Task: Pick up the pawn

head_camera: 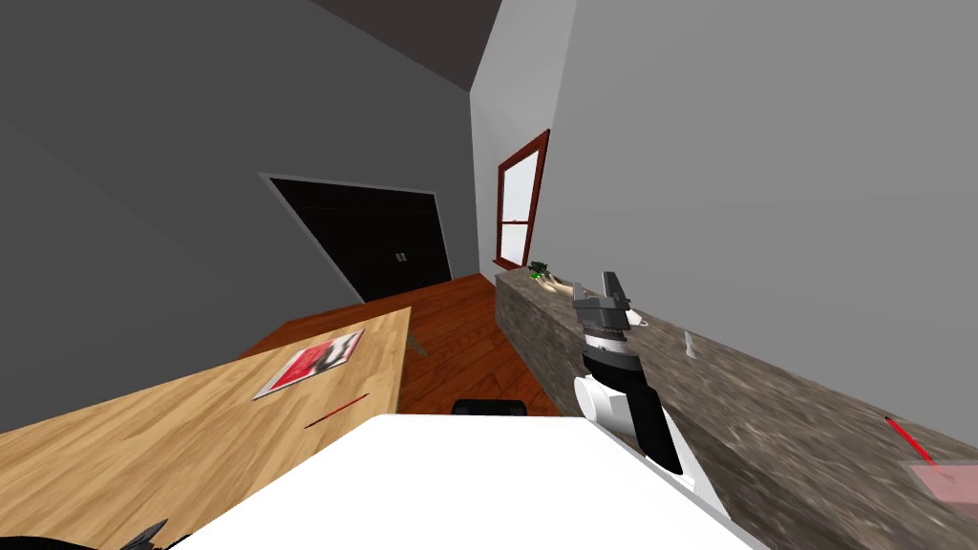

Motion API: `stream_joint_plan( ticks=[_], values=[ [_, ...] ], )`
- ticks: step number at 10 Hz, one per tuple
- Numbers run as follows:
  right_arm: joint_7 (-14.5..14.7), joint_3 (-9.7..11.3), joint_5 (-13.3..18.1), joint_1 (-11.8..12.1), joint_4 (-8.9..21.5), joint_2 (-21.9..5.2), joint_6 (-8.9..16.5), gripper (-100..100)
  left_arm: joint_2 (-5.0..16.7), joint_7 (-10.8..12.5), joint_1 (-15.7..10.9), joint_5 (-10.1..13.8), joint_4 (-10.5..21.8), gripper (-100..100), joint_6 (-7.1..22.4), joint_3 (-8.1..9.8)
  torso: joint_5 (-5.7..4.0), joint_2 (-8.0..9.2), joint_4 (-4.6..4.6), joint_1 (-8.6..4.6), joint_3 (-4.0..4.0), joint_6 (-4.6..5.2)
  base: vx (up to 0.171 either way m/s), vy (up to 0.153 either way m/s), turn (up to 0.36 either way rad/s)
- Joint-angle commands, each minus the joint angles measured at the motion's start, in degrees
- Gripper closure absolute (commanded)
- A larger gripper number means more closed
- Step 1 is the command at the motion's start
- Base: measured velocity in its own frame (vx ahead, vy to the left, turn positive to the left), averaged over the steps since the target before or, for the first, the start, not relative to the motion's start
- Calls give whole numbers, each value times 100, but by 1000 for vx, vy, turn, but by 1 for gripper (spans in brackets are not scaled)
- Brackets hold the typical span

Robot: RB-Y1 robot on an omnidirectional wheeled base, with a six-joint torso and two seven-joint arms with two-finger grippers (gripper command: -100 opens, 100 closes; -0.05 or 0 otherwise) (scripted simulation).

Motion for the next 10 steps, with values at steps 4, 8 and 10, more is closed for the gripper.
stream_joint_plan(
  ticks=[4,8,10],
  values=[
    [0,1,0,-1,0,1,0,0,-71,0,-335,-412,47,-100,212,175,-6,39,8,-27,22,-3,-11,15,51],
    [0,1,0,-2,0,1,0,0,-204,95,-843,-990,195,-100,558,469,-7,54,13,-30,32,0,-57,8,80],
    [0,1,0,-2,0,1,0,0,-204,120,-1024,-1250,356,-100,558,259,-6,55,13,-25,32,1,-44,14,30]
  ],
)
